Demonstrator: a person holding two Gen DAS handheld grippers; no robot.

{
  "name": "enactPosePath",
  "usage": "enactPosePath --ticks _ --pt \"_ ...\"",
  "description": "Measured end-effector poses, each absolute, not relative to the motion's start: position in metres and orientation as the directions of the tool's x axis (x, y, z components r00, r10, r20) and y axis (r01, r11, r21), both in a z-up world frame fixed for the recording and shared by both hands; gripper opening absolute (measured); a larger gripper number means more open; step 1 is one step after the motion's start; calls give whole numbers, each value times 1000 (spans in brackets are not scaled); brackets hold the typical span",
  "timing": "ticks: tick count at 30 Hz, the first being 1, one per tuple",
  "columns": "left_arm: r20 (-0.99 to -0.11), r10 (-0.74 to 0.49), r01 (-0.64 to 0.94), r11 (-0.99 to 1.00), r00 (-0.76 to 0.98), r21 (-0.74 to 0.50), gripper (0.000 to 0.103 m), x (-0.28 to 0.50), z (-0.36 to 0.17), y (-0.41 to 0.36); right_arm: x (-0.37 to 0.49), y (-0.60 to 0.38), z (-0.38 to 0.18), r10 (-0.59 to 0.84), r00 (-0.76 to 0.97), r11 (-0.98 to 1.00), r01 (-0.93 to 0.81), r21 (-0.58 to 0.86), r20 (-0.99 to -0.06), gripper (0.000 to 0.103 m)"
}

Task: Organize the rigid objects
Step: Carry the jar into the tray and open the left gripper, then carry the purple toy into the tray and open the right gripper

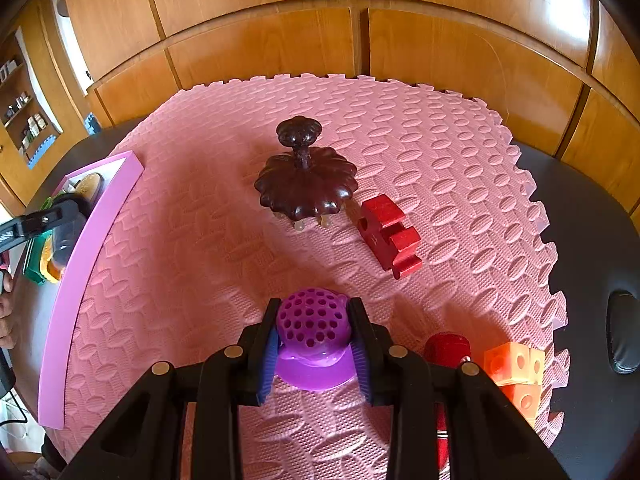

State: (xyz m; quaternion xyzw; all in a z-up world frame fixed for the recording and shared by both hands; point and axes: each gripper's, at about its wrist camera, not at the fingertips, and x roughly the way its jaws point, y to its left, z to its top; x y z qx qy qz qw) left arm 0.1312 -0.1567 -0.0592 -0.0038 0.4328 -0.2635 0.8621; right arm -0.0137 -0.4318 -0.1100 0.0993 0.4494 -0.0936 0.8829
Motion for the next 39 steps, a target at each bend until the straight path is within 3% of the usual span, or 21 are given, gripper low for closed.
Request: enactPosePath --ticks 7,19,39 --pt "-720 -411 406 893 559 -195 71 100 -35 -128 -14 -432 -110 -87 579 960 266 87 -811 32" --pt "-759 -272 372 927 591 -42 71 40 -48 -91 -14 -424 -111 -139 574 963 269 25 -807 32" --pt "-734 -246 278 957 633 -81 71 38 -39 -42 -17 -392 -101 -179 578 966 258 -30 -796 31"
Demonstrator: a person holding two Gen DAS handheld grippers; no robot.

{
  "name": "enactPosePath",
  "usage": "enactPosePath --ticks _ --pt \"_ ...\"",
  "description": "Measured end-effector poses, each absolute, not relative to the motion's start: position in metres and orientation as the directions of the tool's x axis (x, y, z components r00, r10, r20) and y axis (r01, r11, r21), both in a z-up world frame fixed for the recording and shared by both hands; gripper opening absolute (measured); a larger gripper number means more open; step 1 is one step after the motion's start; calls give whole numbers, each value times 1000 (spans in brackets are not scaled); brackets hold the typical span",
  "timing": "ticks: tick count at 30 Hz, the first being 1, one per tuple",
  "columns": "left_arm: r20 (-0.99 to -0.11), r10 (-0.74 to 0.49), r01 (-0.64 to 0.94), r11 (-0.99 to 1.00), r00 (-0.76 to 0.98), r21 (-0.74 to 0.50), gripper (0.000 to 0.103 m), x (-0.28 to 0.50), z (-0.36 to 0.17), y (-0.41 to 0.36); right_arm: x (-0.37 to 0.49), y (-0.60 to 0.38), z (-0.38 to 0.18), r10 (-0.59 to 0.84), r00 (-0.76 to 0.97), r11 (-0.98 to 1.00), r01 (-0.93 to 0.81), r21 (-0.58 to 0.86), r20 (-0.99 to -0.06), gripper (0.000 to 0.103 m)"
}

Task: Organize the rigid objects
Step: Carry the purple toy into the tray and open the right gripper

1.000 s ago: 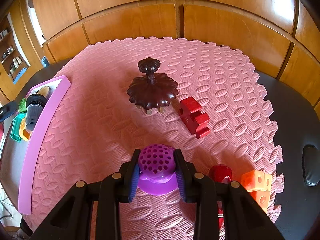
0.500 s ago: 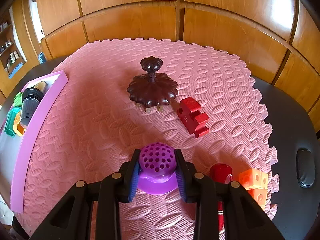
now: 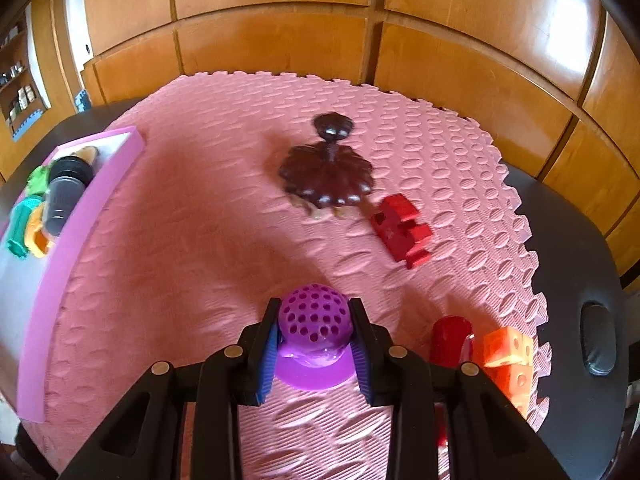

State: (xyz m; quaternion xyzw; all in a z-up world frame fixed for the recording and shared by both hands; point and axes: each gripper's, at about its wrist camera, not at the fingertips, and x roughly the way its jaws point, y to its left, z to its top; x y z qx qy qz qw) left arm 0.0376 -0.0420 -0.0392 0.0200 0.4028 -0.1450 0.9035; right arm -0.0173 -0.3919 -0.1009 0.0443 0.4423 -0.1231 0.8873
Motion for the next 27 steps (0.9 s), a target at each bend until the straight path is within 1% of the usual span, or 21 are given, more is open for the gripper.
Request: enactPosePath --ticks 5,9,12,16,18,22,25,27 --pt "-732 -232 241 966 641 -94 71 40 -41 -26 -18 -353 -70 -89 658 985 168 30 -748 31" --pt "-727 -215 204 973 652 -106 71 45 -39 -11 -14 -308 -47 27 711 996 41 80 -703 31" --pt "-724 -203 179 978 659 -110 71 47 -38 -1 -6 -272 -38 121 722 992 -59 114 -681 31" --pt "-725 -195 159 980 660 -119 71 48 -38 10 7 -231 -41 196 704 980 -158 119 -682 31" --pt "-726 -196 153 980 660 -126 71 48 -38 14 16 -215 -50 201 687 978 -185 99 -698 31" --pt "-733 -201 148 979 650 -137 71 49 -41 18 34 -203 -72 221 632 972 -202 117 -742 31" --pt "-739 -204 153 979 641 -138 71 50 -45 18 47 -201 -93 150 616 984 -165 60 -774 32" --pt "-741 -207 155 978 639 -140 71 50 -47 17 54 -206 -104 141 591 987 -141 71 -794 32"
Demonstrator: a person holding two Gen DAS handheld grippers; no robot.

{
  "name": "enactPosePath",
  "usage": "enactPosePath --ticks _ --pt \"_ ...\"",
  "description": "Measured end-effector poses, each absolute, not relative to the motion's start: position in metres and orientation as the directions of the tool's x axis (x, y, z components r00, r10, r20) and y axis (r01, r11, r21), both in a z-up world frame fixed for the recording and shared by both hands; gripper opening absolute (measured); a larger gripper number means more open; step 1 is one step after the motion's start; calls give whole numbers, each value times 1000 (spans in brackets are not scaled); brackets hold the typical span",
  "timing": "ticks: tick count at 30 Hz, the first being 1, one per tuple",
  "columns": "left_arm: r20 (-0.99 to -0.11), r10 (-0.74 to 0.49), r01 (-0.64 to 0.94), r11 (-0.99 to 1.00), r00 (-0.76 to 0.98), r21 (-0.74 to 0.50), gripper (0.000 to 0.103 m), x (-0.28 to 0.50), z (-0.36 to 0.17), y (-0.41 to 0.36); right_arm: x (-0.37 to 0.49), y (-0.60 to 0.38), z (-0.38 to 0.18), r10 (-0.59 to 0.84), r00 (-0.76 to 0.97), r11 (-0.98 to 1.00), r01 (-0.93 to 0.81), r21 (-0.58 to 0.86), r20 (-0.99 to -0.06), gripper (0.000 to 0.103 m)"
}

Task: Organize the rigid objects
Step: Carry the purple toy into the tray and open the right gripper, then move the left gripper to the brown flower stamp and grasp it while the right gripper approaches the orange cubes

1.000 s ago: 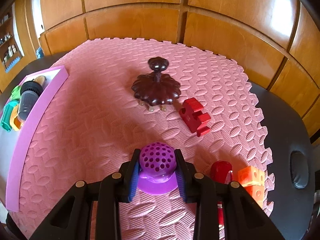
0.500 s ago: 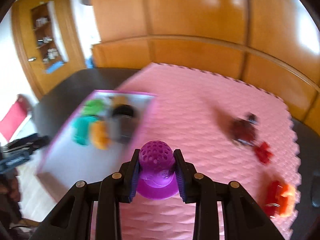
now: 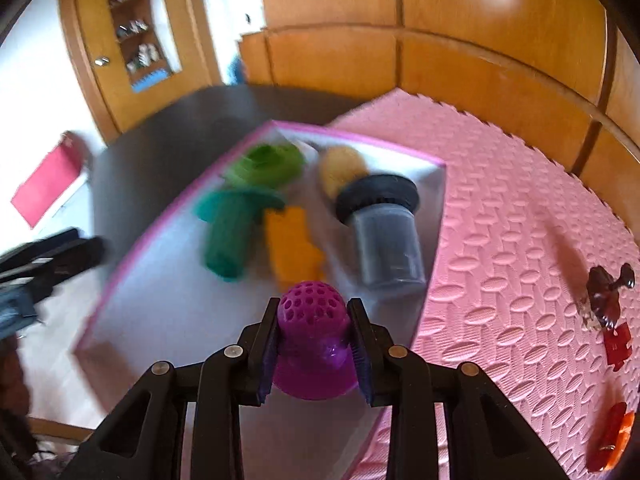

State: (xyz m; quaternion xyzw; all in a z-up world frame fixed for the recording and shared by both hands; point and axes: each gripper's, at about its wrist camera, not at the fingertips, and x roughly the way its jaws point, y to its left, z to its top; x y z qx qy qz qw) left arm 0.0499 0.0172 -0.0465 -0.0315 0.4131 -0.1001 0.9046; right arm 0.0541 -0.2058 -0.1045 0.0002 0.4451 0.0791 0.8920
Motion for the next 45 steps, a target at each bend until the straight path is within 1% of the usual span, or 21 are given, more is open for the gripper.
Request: enactPosePath --ticks 1,3,4,8,16,26,35,37,45 --pt "-742 -208 156 978 637 -140 71 50 -47 18 53 -207 -103 150 608 986 -149 73 -780 34" --pt "-742 -208 155 978 637 -140 71 51 -48 17 53 -208 -103 135 610 988 -140 62 -781 37" --pt "-742 -210 157 977 637 -142 71 51 -48 17 54 -209 -104 145 604 987 -139 75 -784 40" --pt "-736 -208 163 978 644 -134 72 49 -46 15 52 -214 -98 182 608 983 -124 133 -773 43" --pt "-726 -219 186 974 652 -127 72 43 -41 6 29 -220 -75 196 658 980 -114 161 -727 43" --pt "-721 -239 248 964 651 -95 72 34 -35 -15 -1 -252 -56 152 705 986 -59 156 -693 43" --pt "-719 -267 320 945 642 -65 73 26 -30 -42 -20 -299 -45 64 727 991 36 131 -683 43" --pt "-717 -274 338 939 641 -57 75 25 -29 -49 -25 -315 -42 32 730 990 68 119 -682 43" --pt "-714 -311 414 910 627 -33 75 22 -24 -81 -48 -388 -34 -126 721 969 236 71 -682 43"
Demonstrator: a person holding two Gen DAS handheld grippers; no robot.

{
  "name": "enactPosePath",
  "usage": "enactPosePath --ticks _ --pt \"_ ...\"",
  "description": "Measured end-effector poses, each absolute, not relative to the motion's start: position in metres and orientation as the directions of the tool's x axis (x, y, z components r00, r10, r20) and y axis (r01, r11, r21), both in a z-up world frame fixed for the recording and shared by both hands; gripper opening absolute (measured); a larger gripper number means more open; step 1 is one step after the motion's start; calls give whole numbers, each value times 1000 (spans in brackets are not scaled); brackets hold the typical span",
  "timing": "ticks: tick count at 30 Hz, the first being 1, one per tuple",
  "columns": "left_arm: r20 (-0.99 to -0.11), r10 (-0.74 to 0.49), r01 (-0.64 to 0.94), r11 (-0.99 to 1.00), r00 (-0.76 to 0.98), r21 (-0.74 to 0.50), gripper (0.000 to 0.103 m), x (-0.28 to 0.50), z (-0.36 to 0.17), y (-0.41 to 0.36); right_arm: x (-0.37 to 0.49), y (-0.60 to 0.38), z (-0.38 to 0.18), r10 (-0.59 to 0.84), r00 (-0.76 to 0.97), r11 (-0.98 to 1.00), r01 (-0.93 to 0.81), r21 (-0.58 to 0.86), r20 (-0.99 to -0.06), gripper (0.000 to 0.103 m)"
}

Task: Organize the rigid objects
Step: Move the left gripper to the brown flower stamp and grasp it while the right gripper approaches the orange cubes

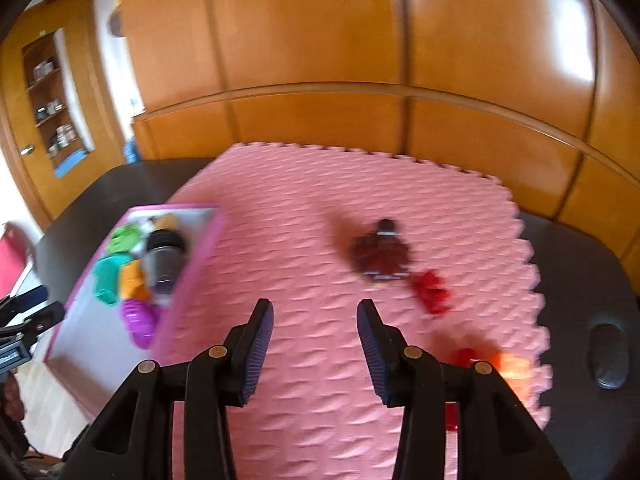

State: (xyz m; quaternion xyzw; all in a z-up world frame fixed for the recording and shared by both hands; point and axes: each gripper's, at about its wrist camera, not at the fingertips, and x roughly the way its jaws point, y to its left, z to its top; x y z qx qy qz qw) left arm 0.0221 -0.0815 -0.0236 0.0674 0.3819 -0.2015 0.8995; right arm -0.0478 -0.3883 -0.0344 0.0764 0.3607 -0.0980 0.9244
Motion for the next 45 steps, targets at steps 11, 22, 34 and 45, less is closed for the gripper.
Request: enactPosePath --ticks 11,22,34,45 --pt "-727 -369 545 839 579 8 75 15 -15 -148 -88 -508 -67 -307 629 770 605 203 -714 43" --pt "-764 -443 664 747 470 -25 75 13 -24 -231 -107 -531 -63 -303 627 675 673 303 -717 43" --pt "-743 -496 700 712 449 -52 77 42 -26 -323 -109 -536 -61 -267 651 651 665 365 -711 44" --pt "-740 -484 728 686 467 10 75 76 -43 -391 -115 -548 -65 -238 665 601 673 430 -708 44"
